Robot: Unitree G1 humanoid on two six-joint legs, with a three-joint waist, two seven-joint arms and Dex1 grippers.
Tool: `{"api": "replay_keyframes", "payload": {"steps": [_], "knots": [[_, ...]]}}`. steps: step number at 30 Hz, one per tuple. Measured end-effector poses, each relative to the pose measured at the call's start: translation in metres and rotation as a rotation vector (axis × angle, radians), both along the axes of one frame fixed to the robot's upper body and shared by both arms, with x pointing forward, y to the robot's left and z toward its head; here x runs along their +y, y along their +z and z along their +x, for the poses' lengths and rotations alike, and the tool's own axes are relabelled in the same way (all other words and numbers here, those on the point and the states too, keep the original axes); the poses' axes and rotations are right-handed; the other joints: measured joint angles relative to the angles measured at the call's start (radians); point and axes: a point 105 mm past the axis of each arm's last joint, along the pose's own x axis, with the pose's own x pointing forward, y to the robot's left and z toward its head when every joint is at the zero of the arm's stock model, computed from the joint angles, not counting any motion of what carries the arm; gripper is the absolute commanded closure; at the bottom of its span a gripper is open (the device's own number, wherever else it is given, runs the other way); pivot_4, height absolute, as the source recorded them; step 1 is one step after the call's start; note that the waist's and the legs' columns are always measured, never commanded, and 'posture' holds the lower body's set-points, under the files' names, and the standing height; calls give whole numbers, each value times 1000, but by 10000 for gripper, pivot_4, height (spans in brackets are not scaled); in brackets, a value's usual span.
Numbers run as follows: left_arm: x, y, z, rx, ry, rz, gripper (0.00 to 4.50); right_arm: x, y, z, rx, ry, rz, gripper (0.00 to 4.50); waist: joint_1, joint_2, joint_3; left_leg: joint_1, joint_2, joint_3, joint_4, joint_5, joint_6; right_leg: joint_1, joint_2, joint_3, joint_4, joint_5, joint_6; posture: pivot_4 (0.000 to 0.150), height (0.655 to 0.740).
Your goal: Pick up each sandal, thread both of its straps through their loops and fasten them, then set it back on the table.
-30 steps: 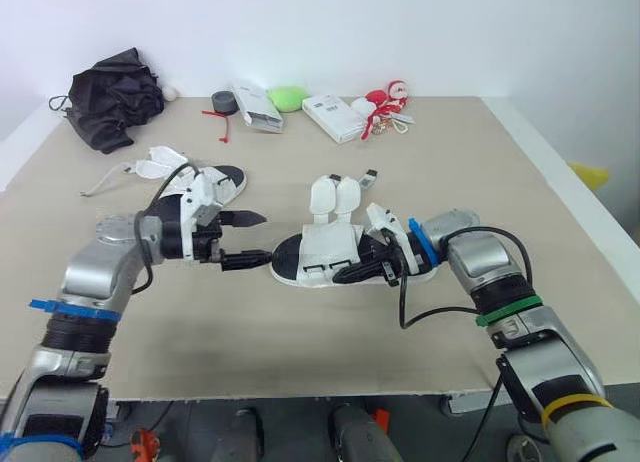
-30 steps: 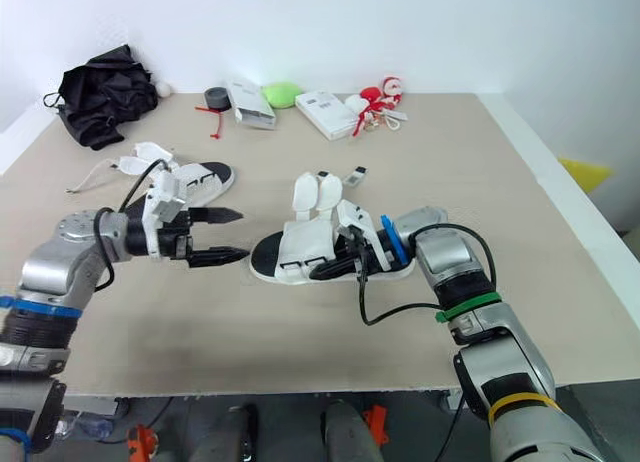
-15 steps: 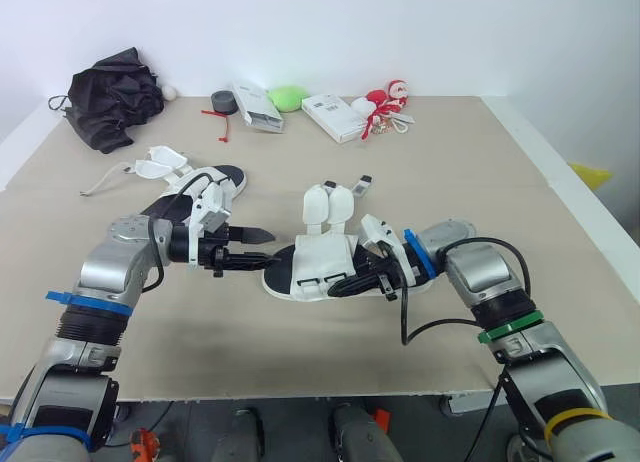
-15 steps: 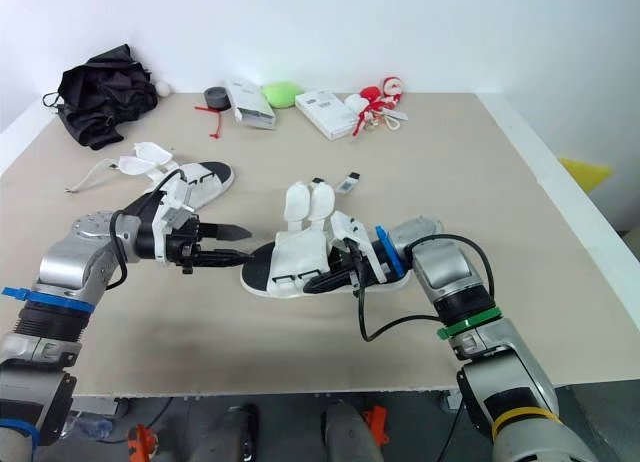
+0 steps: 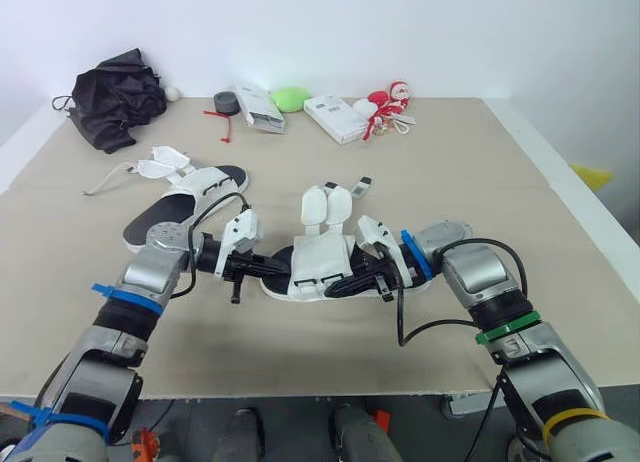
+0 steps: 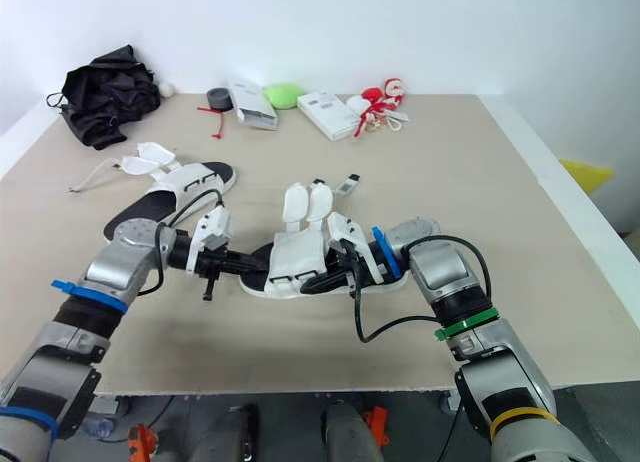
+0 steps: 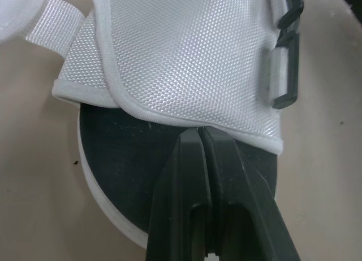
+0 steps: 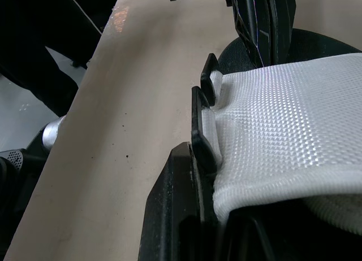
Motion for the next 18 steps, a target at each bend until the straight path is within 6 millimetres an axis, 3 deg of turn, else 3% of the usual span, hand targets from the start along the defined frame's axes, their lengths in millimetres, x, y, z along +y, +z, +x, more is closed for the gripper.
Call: {"api": "replay_keyframes", "payload": {"steps": [11,13,15,16,17,18], "knots": [[0,-2,0,12,2,-3,43769,0,-1,3,-2,-1,0,45000,0,0,0,0,0,0,2,1,2,0,0,0,0,3,0,1500,7380],[1,-6,-9,47,-33,-10,43769,0,-2,3,1,-3,1,45000,-1,0,0,0,1,0,1,1,2,0,0,0,0,2,0,1500,7380],[2,-9,-9,-10,-55,19,45000,0,-2,3,3,-7,2,36622,-1,0,-1,1,1,0,1,1,2,1,1,0,0,2,0,1500,7380],[3,-11,-8,-28,-58,21,45000,1,-3,3,9,-12,1,35121,-1,0,-2,4,1,0,1,1,2,4,1,0,0,2,-1,1500,7380],[4,-15,-6,-33,-49,14,45000,-1,-3,2,35,-13,0,28231,-1,0,-2,7,1,0,1,1,2,7,0,0,0,0,-4,1500,7380],[3,-15,-6,-33,-49,13,45000,-1,-3,2,38,-14,-1,28231,-1,0,-2,7,1,0,1,1,2,7,0,0,0,0,-4,1500,7380]]}}
